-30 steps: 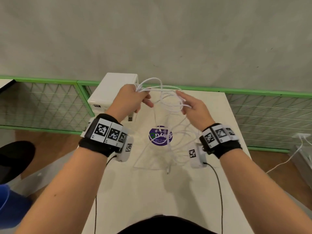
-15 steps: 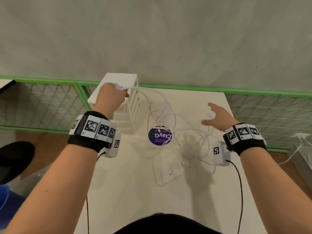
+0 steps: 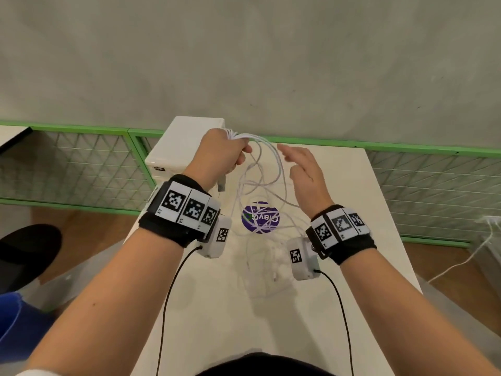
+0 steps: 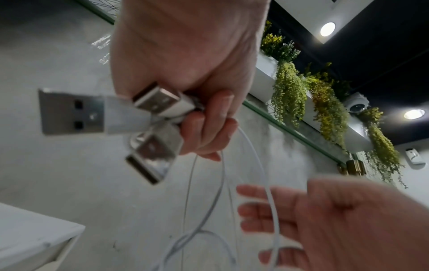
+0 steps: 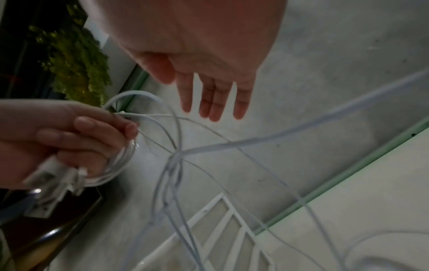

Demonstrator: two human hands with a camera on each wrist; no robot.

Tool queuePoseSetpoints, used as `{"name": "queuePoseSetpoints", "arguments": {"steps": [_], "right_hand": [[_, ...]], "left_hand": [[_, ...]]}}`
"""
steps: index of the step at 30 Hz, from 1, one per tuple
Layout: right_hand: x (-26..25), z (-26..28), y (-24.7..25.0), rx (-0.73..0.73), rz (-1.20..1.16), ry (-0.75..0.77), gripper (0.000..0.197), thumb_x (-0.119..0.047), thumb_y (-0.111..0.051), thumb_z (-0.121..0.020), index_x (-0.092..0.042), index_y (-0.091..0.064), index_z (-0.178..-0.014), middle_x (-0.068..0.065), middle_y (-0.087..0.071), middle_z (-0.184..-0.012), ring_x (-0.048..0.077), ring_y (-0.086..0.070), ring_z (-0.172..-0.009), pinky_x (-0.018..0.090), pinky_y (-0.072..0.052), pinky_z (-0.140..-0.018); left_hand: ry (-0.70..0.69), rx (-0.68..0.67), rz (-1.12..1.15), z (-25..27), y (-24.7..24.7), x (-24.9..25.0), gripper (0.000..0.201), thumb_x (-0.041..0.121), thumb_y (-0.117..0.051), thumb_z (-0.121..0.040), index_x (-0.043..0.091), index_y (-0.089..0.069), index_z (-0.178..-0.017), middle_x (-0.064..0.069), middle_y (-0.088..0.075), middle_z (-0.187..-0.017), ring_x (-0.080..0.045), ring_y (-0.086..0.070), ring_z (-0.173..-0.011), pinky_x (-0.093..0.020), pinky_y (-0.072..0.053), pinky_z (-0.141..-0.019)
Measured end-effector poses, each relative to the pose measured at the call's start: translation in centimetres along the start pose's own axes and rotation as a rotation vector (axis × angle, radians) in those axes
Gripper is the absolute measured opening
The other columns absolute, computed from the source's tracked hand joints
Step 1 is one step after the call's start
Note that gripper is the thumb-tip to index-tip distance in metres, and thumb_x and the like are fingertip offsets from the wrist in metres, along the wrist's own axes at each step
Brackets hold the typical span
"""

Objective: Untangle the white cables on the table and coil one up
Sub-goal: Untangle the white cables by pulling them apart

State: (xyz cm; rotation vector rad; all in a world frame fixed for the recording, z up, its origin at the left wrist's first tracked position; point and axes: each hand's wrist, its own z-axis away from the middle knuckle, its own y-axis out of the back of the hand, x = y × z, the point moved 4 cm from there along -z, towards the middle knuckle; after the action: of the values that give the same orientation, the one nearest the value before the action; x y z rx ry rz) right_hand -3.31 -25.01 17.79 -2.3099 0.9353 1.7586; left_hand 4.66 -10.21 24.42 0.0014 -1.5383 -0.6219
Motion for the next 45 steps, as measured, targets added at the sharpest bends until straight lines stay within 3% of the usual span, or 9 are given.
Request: {"name": "queuePoseSetpoints", "arguments": {"steps": [4, 9, 13, 20, 23, 31, 38, 41, 45], "right_hand": [[-1.0, -0.6, -1.2, -0.029, 0.021, -0.013, 0.061, -0.036, -0.06, -0.089, -0.019, -0.036, -0.142, -0.006, -0.046, -0.128, 0.004, -0.045, -0.116, 0.011, -0.034, -0.089], [1.6, -1.0, -1.4, 0.013, 0.2, -0.094, 0.018, -0.021, -0.058, -0.09, -0.02, -0.069, -0.105, -0.003, -0.061, -0.094, 0.006, -0.053, -0.075, 0.018, -0.041, -0.068], [4.0, 0.0, -2.1, -0.234, 0.195, -0.304, 0.009, -0.024, -0.064, -0.086, -0.02, -0.07, -0.083, -0.005, -0.065, -0.069, 0.008, -0.06, -0.059, 0.026, -0.047, -0.063], [3.4, -1.3, 1.1, -0.084, 0.435, -0.287, 0.039, -0.05, -0.06, -0.085, -0.016, -0.05, -0.067, -0.003, -0.047, -0.066, 0.013, -0.046, -0.06, 0.029, -0.035, -0.058], [2.8, -1.2, 1.1, -0.087, 0.182, -0.356, 0.041, -0.039, -0.065, -0.085, 0.0, -0.061, -0.074, 0.007, -0.057, -0.063, 0.021, -0.058, -0.053, 0.038, -0.055, -0.058], [-0.2, -1.2, 0.9, -0.084, -0.261, -0.36, 0.012, -0.02, -0.065, -0.087, -0.009, -0.068, -0.087, 0.009, -0.067, -0.075, 0.023, -0.065, -0.053, 0.027, -0.055, -0.049], [0.7, -1.2, 1.3, -0.189, -0.237, -0.325, 0.042, -0.019, -0.071, -0.082, -0.019, -0.054, -0.12, 0.008, -0.063, -0.094, 0.018, -0.058, -0.044, 0.022, -0.04, -0.037], [2.2, -0.5, 1.5, -0.263, -0.07, -0.328, 0.066, -0.02, -0.077, -0.076, -0.022, -0.043, -0.132, 0.006, -0.062, -0.1, 0.014, -0.053, -0.046, 0.02, -0.038, -0.041], [5.2, 0.2, 3.6, -0.087, 0.167, -0.345, 0.058, -0.022, -0.073, -0.08, -0.02, -0.047, -0.132, 0.006, -0.057, -0.106, 0.012, -0.056, -0.062, 0.018, -0.045, -0.058]], "left_hand": [[-0.017, -0.072, -0.04, 0.7, -1.1, 0.5, 0.026, 0.009, -0.049, -0.094, 0.009, -0.061, -0.071, 0.0, -0.047, -0.045, -0.005, -0.032, -0.025, -0.012, -0.023, -0.031], [-0.105, -0.007, 0.047, 1.3, -0.1, 1.9, 0.017, 0.002, -0.05, -0.088, -0.001, -0.064, -0.078, 0.006, -0.045, -0.04, -0.006, -0.032, -0.032, -0.015, -0.025, -0.036], [-0.228, 0.061, -0.109, 1.2, 0.5, 2.2, 0.011, 0.001, -0.053, -0.084, -0.001, -0.06, -0.076, -0.012, -0.044, -0.06, -0.012, -0.032, -0.046, -0.022, -0.026, -0.045], [-0.085, 0.116, -0.139, -1.1, 1.5, -0.8, 0.026, 0.01, -0.061, -0.086, 0.009, -0.055, -0.061, -0.002, -0.048, -0.053, -0.003, -0.034, -0.029, -0.016, -0.029, -0.037], [-0.022, 0.047, -0.187, -1.4, 0.4, -2.2, 0.021, 0.022, -0.065, -0.087, 0.007, -0.062, -0.072, 0.0, -0.05, -0.052, -0.005, -0.039, -0.031, -0.02, -0.031, -0.041], [-0.038, -0.156, -0.207, -0.7, -3.8, -4.0, 0.034, 0.035, -0.083, -0.071, 0.012, -0.058, -0.069, 0.004, -0.054, -0.057, -0.009, -0.046, -0.047, -0.017, -0.034, -0.044], [-0.051, -0.076, -0.098, -1.2, -3.1, -3.4, 0.024, 0.028, -0.073, -0.083, 0.011, -0.06, -0.072, 0.005, -0.052, -0.05, -0.001, -0.042, -0.032, -0.019, -0.035, -0.042], [-0.046, -0.04, -0.004, -1.6, -1.9, -3.1, 0.024, 0.028, -0.063, -0.091, 0.008, -0.063, -0.077, 0.001, -0.046, -0.052, -0.009, -0.039, -0.035, -0.022, -0.036, -0.039], [-0.068, 0.026, 0.141, -2.1, 0.4, -2.7, 0.033, 0.031, -0.057, -0.094, 0.012, -0.065, -0.068, -0.001, -0.041, -0.043, -0.017, -0.033, -0.038, -0.022, -0.028, -0.036]]}}
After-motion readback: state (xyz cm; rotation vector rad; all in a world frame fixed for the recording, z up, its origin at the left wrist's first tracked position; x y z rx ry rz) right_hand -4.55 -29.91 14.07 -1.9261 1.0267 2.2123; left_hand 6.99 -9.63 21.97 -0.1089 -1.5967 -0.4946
